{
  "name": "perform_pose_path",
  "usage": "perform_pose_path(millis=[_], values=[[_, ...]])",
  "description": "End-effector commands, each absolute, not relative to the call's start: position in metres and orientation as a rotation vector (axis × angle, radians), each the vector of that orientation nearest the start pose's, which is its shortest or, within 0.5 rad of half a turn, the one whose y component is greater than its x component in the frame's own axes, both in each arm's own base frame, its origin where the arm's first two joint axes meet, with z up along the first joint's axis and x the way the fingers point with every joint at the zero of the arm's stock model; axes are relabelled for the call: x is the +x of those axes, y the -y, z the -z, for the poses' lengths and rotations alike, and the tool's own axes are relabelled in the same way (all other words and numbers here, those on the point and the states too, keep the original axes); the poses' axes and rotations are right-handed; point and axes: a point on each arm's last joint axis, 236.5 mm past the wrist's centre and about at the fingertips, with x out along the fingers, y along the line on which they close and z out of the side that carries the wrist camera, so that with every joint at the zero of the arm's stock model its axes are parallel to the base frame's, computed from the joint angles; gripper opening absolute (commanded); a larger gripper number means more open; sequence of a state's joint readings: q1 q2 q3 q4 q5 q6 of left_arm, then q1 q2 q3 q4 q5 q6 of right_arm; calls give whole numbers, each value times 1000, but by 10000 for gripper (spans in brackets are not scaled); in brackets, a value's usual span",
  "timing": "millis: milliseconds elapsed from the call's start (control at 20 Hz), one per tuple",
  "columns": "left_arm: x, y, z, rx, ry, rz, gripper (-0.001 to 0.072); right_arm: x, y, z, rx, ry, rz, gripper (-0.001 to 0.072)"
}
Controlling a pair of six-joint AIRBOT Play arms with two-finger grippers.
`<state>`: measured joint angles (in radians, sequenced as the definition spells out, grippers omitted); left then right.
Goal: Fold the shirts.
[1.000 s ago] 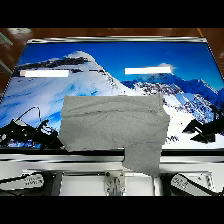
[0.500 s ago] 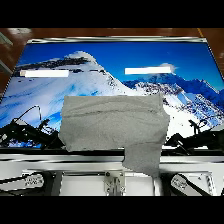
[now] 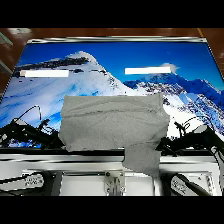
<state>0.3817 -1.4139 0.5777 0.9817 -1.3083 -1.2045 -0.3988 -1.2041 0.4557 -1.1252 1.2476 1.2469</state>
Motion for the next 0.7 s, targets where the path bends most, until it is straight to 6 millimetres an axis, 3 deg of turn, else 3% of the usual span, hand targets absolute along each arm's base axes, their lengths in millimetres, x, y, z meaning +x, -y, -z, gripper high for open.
perform_pose_path(millis=[0,100,150,300,450,650], values=[[195,58,127,-816,-1803,278,38,161,-39,134,660,-1768,-147,337],[200,56,128,-800,-1780,276,38,163,-47,129,681,-1758,-190,125],[204,55,125,-779,-1757,300,37,166,-53,125,698,-1745,-224,62],[234,48,102,-724,-1646,332,37,203,-56,101,725,-1625,-274,62],[274,35,63,-697,-1546,313,36,254,-62,51,824,-1478,-305,61],[326,22,21,-666,-1402,315,36,316,-54,6,726,-1312,-296,60]])
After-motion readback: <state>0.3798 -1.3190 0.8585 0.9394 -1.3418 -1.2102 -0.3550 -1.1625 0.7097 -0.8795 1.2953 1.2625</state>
